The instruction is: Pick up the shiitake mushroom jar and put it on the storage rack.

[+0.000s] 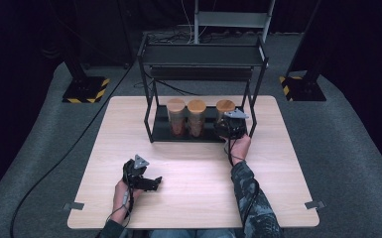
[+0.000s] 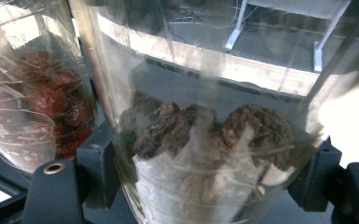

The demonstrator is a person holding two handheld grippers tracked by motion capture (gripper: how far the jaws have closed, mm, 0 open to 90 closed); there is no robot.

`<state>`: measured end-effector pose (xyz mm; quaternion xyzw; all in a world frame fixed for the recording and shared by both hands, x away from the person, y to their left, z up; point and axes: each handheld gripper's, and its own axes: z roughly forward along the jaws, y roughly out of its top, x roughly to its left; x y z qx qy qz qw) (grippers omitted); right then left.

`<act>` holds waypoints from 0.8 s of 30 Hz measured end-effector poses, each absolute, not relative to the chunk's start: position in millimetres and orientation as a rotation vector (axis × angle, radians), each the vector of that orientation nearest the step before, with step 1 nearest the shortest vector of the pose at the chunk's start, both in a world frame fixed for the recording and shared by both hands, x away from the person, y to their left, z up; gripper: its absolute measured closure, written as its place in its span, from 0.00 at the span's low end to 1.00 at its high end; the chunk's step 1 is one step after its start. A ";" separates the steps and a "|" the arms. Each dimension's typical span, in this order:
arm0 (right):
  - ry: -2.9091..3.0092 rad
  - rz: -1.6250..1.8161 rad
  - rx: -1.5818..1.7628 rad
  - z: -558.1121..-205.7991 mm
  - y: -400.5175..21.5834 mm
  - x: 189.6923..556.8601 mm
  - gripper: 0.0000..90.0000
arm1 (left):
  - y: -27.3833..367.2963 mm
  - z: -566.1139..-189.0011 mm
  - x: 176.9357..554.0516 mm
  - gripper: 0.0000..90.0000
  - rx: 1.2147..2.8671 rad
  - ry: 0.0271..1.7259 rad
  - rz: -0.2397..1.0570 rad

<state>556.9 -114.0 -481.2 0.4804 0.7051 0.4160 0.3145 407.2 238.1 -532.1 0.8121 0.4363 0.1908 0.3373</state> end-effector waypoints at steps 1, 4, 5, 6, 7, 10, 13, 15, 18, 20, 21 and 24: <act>1.861 1.095 1.265 -481.4 -113.5 557.1 0.28 | 238.1 -532.2 407.2 0.00 2.116 1.137 0.497; 1.860 1.095 1.266 -482.2 -112.3 558.1 0.28 | 238.1 -532.1 407.2 0.00 2.116 1.137 0.497; 1.860 1.095 1.265 -482.6 -112.0 558.6 0.28 | 238.1 -532.1 407.2 0.00 2.116 1.137 0.497; 1.860 1.094 1.267 -482.9 -111.2 559.0 0.28 | 238.1 -532.1 407.2 0.00 2.116 1.137 0.497; 1.861 1.094 1.267 -483.2 -110.8 559.2 0.28 | 238.1 -532.1 407.2 0.00 2.117 1.137 0.497; 1.869 1.093 1.264 -483.9 -108.9 560.4 0.28 | 238.1 -532.1 407.2 0.00 2.116 1.137 0.497; 1.872 1.093 1.261 -484.3 -107.1 561.6 0.28 | 238.1 -532.2 407.2 0.00 2.116 1.137 0.497; 1.873 1.091 1.263 -484.6 -105.8 562.8 0.28 | 238.2 -532.1 407.2 0.00 2.117 1.137 0.497; 1.878 1.089 1.261 -485.3 -104.2 564.4 0.28 | 238.1 -532.1 407.2 0.00 2.116 1.137 0.497; 1.881 1.086 1.260 -486.2 -102.8 565.2 0.28 | 238.1 -532.1 407.2 0.00 2.116 1.137 0.497; 1.881 1.088 1.261 -486.4 -102.5 565.4 0.28 | 238.1 -532.1 407.2 0.00 2.116 1.137 0.497; 1.880 1.094 1.265 -486.7 -101.4 565.7 0.28 | 238.1 -532.1 407.2 0.00 2.116 1.137 0.497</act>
